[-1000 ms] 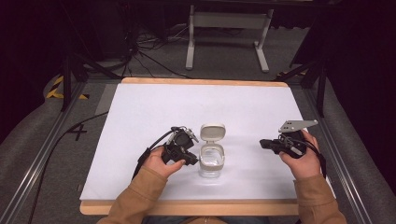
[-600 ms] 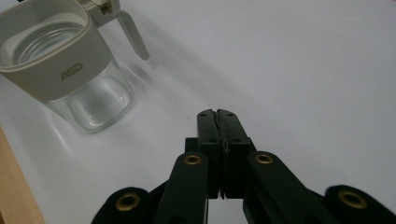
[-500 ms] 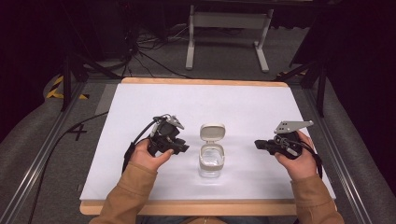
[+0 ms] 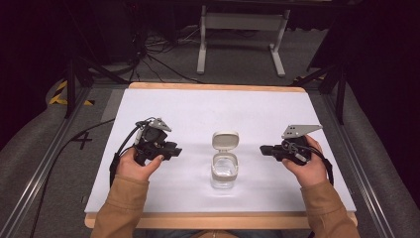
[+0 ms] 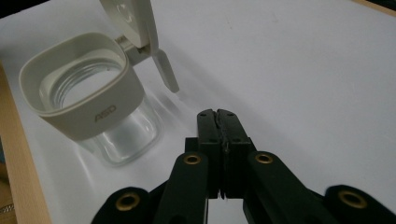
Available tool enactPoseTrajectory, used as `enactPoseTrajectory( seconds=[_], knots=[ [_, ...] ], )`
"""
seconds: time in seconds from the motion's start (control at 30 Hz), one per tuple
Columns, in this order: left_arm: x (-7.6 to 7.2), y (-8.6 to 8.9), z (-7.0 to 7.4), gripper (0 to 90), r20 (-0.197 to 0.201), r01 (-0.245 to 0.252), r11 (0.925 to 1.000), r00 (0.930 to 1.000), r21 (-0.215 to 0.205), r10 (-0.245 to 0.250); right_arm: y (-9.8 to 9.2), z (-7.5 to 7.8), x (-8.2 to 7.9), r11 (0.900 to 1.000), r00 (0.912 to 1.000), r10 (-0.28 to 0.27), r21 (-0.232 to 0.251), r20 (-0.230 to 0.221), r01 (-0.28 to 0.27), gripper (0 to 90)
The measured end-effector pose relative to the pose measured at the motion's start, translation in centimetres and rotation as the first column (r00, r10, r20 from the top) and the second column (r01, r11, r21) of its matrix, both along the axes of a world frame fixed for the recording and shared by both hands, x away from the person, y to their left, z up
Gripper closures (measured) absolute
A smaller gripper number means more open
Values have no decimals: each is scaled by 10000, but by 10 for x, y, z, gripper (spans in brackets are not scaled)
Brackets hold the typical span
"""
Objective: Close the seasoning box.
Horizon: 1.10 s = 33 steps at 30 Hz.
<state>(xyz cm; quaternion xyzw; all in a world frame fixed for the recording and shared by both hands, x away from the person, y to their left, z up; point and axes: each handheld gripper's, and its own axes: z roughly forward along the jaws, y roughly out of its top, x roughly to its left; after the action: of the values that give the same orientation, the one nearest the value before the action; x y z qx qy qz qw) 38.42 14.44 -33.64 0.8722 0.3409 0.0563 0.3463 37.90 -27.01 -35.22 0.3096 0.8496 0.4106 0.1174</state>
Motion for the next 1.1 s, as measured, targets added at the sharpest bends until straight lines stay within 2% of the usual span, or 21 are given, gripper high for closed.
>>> enactPoseTrajectory(
  seconds=[0.2,0.4,0.47,0.63,1.1],
  knots=[
    [-8,10,-1,682,130,-202,9998,9997,71,201,11,1,7,9996,9996,236,142,136,-238,892],
    [-14,19,-2,681,-1,-540,9985,9985,36,540,21,1,14,9979,9982,549,332,248,-557,879],
    [-16,23,-2,680,103,-637,9979,9979,-57,638,25,1,17,9971,9976,638,406,268,-649,874],
    [-21,30,-3,681,-34,-852,9964,9964,28,852,32,2,22,9936,9954,897,664,341,-919,874],
    [-29,41,-5,681,-68,-1134,9935,9935,3,1134,46,5,30,9887,9897,1241,756,718,-1294,852]
  ],
)
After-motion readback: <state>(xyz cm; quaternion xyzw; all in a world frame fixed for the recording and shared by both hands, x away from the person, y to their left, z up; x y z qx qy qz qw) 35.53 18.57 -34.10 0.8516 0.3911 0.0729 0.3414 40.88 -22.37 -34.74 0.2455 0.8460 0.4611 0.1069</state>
